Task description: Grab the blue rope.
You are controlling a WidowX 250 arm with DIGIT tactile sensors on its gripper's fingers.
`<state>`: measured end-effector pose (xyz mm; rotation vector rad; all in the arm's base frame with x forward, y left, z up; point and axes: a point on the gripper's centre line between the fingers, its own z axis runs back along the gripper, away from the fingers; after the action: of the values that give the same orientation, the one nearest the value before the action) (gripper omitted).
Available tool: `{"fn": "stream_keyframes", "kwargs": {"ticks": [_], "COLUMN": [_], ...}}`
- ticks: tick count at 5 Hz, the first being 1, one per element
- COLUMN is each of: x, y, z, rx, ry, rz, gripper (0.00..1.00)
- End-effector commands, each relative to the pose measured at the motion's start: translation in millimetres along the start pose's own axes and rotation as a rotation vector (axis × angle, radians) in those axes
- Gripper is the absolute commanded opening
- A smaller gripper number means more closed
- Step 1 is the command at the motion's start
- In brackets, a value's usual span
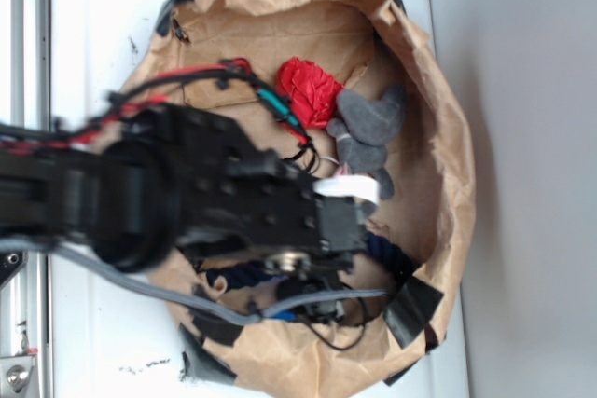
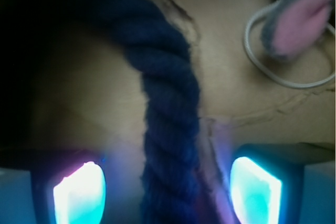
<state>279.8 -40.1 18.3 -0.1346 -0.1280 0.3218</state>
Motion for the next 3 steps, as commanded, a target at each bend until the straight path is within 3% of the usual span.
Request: {"fn": "stream_keyframes", "kwargs": {"ticks": [1,2,3], "x": [-21.3,-32.3,-33.6], "y": [-7.8,-7.5,1.3], "z": [-24.5,4.2,52.6], "rx": [0.032,-0.022,-0.107], "ry": [0.041,-0.007,-0.099], "rz": [-0.043,-0.066,-0.066], "gripper": [0.00,0.00,0.00]}}
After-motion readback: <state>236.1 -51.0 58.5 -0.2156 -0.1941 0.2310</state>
